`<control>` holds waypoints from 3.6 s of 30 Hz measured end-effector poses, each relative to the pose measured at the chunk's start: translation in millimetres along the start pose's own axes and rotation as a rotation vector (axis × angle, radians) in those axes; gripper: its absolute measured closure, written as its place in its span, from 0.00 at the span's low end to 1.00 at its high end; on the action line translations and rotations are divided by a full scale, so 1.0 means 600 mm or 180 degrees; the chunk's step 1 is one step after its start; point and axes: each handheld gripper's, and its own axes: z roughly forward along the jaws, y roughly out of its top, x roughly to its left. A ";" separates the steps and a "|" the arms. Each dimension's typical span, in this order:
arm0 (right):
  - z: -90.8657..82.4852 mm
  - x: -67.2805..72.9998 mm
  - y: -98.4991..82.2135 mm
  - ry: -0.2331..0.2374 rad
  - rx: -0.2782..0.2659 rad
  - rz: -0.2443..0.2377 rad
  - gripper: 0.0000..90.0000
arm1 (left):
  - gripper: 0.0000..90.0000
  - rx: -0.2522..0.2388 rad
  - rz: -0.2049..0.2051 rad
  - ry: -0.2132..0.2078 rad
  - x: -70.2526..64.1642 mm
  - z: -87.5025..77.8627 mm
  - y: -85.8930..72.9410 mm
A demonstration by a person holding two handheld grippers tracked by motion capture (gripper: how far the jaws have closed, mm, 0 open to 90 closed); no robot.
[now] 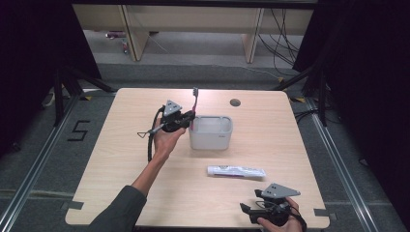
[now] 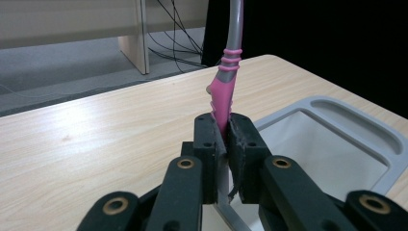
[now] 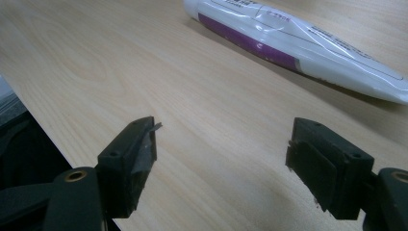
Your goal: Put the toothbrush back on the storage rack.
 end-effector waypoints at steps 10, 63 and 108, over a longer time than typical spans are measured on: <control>0.001 0.000 0.000 0.0009 -0.0011 -0.0024 0.29 | 0.91 0.0071 0.0094 0.0127 -0.004 -0.001 -0.005; 0.001 0.000 -0.001 0.0004 -0.0001 0.0076 0.29 | 0.44 0.0205 0.0082 -0.0186 -0.021 -0.144 0.008; 0.001 -0.001 0.000 -0.0014 0.0012 0.0012 0.29 | 0.28 0.0296 0.0193 -0.0454 -0.035 -0.201 -0.058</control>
